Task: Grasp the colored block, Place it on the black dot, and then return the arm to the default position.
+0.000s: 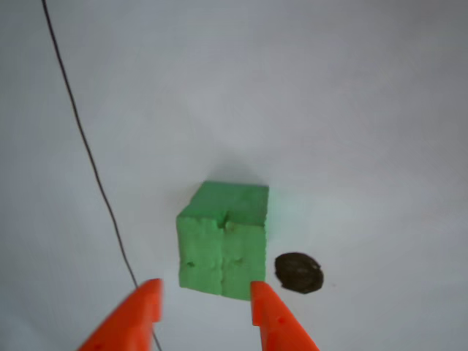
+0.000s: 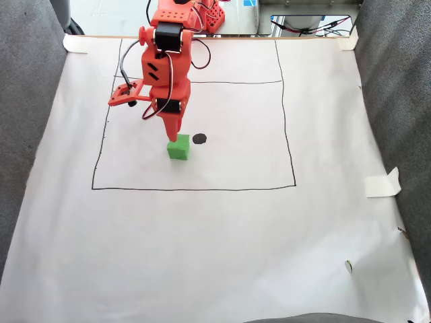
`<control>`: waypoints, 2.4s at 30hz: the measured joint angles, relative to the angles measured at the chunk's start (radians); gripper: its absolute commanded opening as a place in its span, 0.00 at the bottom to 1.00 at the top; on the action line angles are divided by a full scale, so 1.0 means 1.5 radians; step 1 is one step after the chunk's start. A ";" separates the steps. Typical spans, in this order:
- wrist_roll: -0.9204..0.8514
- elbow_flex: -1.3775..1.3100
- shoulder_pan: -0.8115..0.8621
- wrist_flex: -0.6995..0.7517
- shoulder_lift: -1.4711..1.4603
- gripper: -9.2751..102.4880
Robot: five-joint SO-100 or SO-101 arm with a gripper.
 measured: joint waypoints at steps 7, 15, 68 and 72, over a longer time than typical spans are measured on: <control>-0.021 -0.005 -0.001 0.008 -0.021 0.34; -0.032 -0.006 -0.010 0.033 -0.031 0.41; -0.013 -0.033 -0.005 0.033 -0.088 0.08; -0.009 -0.038 -0.005 0.033 -0.093 0.08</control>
